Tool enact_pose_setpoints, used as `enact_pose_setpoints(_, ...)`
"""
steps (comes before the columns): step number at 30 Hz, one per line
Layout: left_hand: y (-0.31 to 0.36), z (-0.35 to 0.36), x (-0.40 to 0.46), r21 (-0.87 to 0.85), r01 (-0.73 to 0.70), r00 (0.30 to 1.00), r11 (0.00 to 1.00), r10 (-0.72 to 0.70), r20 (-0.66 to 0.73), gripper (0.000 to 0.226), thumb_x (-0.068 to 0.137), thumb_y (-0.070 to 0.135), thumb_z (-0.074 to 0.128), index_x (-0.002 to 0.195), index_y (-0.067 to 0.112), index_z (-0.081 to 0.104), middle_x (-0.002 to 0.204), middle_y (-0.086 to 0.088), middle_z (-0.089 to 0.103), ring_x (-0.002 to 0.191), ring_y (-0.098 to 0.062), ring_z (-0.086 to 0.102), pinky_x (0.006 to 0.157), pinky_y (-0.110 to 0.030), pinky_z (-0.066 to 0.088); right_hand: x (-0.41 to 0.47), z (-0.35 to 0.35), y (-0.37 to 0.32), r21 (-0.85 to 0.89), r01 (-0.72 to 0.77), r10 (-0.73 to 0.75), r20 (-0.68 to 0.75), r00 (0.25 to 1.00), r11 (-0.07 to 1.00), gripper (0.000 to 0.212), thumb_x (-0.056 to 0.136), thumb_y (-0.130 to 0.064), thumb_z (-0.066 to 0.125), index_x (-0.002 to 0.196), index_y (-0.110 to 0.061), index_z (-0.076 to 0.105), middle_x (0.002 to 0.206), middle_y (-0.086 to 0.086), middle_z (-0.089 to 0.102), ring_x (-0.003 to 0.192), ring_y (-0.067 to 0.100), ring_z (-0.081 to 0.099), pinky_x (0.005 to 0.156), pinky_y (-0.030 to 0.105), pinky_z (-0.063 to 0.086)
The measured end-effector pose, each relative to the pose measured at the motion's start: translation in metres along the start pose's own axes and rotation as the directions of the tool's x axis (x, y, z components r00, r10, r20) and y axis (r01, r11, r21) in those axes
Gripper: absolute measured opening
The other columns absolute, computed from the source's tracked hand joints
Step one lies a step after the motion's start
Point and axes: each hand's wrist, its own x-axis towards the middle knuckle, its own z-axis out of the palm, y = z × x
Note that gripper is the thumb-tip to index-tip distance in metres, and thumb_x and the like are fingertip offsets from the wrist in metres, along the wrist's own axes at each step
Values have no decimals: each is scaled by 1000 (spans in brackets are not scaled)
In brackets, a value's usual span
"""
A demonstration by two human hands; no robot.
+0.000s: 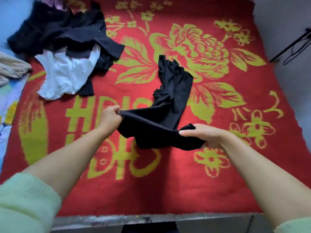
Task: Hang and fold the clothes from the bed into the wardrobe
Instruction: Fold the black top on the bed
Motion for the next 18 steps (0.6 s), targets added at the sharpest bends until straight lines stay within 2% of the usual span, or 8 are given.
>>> enact_pose_setpoints(3, 30, -47, -4, -217, 37, 979, 975, -79, -188, 13, 65, 15, 50, 60, 19, 39, 58, 1, 38, 62, -15, 35, 56, -33, 27, -51, -33, -25, -8, 107, -107, -44, 993, 994, 41, 65, -38, 78, 93, -17, 57, 70, 6, 43, 56, 14, 40, 47, 21, 26)
enact_pose_setpoints(5, 54, -71, -2, -299, 65, 962, 952, -140, -236, 13, 70, 11, 53, 69, 23, 47, 66, 1, 48, 68, -18, 45, 62, -33, 35, -79, -46, -58, -147, 152, -160, -40, 986, 977, 20, 72, -31, 73, 83, -21, 60, 64, 2, 38, 51, 13, 34, 46, 25, 22)
enact_pose_setpoints(7, 81, -94, 5, -287, 71, 961, 955, -143, -238, 17, 77, 8, 56, 89, 20, 58, 77, -2, 57, 76, -22, 52, 68, -34, 41, -112, -57, -101, -311, 187, -237, -131, 963, 932, 11, 78, -23, 70, 87, -20, 63, 64, 2, 45, 53, 15, 41, 50, 27, 27)
enact_pose_setpoints(9, 106, -121, 11, -109, 34, 969, 994, -59, -239, 22, 83, 4, 57, 101, 16, 61, 78, -3, 57, 81, -24, 54, 70, -31, 40, -150, -67, -143, -445, 214, -363, -283, 888, 870, 15, 81, -15, 68, 95, -12, 64, 69, 1, 60, 61, 17, 56, 56, 25, 39)
enact_pose_setpoints(11, 127, -149, 15, 129, -35, 965, 991, 67, -252, 15, 85, 8, 57, 94, 16, 64, 83, -6, 62, 83, -27, 57, 69, -30, 39, -189, -71, -178, -552, 240, -505, -399, 765, 799, 11, 84, -6, 63, 95, -10, 65, 77, 2, 66, 70, 17, 62, 62, 26, 48)
enact_pose_setpoints(14, 150, -193, 14, 400, -16, 928, 916, 163, -336, 15, 83, 8, 50, 86, 19, 60, 85, -13, 64, 80, -35, 58, 65, -34, 41, -249, -73, -210, -697, 253, -712, -511, 481, 671, 16, 85, 0, 59, 95, -11, 66, 78, 1, 64, 70, 10, 61, 63, 18, 48)
enact_pose_setpoints(16, 148, -216, 12, 446, 88, 919, 891, 100, -381, 13, 82, 6, 48, 85, 16, 56, 81, -14, 60, 74, -34, 54, 63, -33, 39, -270, -80, -213, -789, 130, -791, -560, 246, 600, 16, 84, -6, 59, 94, -16, 65, 82, 4, 64, 78, 15, 62, 69, 24, 48)
enact_pose_setpoints(18, 139, -225, 14, 303, 198, 918, 932, -68, -391, 13, 81, 4, 45, 86, 11, 55, 84, -16, 63, 71, -31, 56, 63, -34, 45, -266, -89, -205, -791, -114, -779, -612, 138, 601, 17, 82, -16, 59, 98, -17, 63, 92, 10, 65, 91, 29, 60, 76, 34, 48)
